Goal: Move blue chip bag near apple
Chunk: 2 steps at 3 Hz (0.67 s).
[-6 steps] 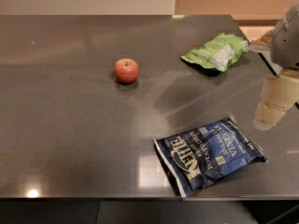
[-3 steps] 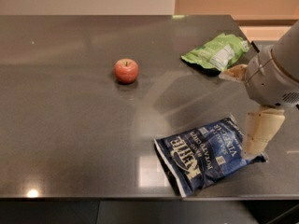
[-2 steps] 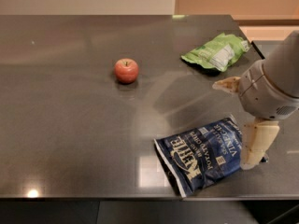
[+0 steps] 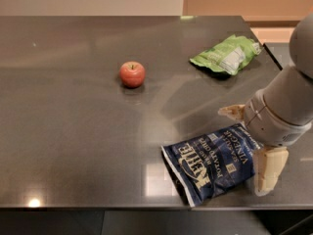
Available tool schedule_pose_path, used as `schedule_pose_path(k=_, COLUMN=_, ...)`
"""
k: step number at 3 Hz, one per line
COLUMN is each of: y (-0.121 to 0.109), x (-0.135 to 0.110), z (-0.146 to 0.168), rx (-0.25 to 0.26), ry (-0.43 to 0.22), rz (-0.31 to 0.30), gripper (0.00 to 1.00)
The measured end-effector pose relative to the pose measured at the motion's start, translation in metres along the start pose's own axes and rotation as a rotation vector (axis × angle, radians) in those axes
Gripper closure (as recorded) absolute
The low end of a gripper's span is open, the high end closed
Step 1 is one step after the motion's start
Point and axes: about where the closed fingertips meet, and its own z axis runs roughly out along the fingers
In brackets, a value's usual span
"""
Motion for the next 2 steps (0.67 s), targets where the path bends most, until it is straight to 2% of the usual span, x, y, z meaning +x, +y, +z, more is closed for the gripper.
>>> schedule_pose_path(k=1, y=0.0077, x=0.0015, z=0.0117, rx=-0.023, ry=0.024, rz=-0.034, gripper=0.16)
schedule_pose_path(k=2, y=0.0108, x=-0.0008, z=0.0174, rx=-0.035, ry=0.036, rz=-0.055, gripper=0.39)
